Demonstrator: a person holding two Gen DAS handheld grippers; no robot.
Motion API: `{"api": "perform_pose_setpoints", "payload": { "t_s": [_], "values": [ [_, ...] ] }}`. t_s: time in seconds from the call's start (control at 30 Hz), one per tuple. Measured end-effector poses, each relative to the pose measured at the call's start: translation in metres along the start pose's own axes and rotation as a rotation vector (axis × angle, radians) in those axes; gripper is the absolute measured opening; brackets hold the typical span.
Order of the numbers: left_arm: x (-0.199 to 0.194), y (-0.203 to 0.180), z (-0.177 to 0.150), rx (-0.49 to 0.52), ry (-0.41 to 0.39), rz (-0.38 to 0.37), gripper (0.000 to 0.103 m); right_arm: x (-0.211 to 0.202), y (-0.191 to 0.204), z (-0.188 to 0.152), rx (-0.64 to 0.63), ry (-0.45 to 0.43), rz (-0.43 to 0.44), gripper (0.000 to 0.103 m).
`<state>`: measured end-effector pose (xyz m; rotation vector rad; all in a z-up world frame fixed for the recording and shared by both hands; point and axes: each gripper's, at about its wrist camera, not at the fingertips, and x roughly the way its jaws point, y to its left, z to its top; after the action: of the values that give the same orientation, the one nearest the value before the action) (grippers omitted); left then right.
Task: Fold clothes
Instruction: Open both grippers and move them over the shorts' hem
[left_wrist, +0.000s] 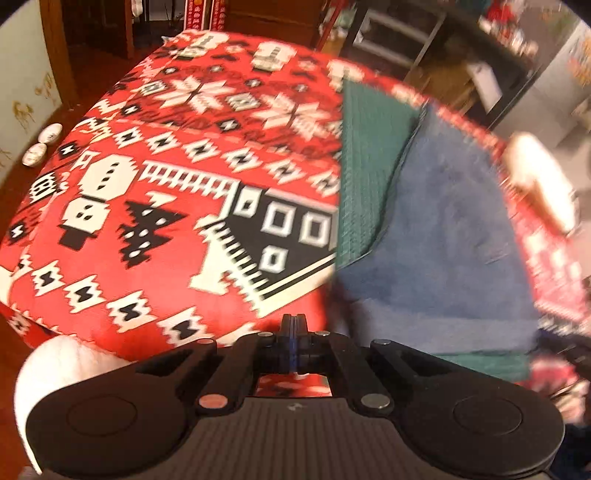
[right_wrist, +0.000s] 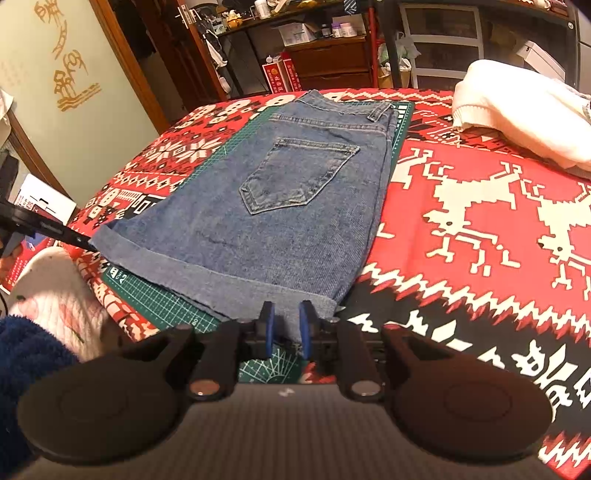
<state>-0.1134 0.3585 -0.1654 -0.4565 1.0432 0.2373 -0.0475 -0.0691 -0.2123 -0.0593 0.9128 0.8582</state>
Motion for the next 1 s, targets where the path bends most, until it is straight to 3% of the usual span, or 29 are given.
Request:
{"api": "perform_pose_setpoints", "payload": {
  "t_s": [0.23, 0.3, 0.77, 0.87, 1.0],
  "values": [
    [-0.006, -0.034, 0.013, 0.007, -0.032, -0.168, 0.002, 0.000, 0.002, 0.000, -0.008, 0.002, -0.006, 0.017],
    [0.005, -0.046, 0.011, 0.048, -0.005, -0.149, 0.003, -0.001, 0.003, 0.000, -0.011, 0.003, -0.008, 0.018],
    [0.028, -0.022, -0.001, 0.042, 0.027, 0.086, 0.005, 0.000, 0.002, 0.001, -0.011, 0.005, -0.003, 0.019],
    [0.019, -0.018, 0.000, -0.002, 0.011, 0.027, 0.005, 0.000, 0.003, 0.002, -0.012, 0.006, -0.007, 0.019],
    [0.006, -0.030, 0.006, 0.043, -0.038, 0.036, 0.005, -0.003, 0.008, 0.006, -0.024, 0.005, -0.011, 0.019]
  ]
}}
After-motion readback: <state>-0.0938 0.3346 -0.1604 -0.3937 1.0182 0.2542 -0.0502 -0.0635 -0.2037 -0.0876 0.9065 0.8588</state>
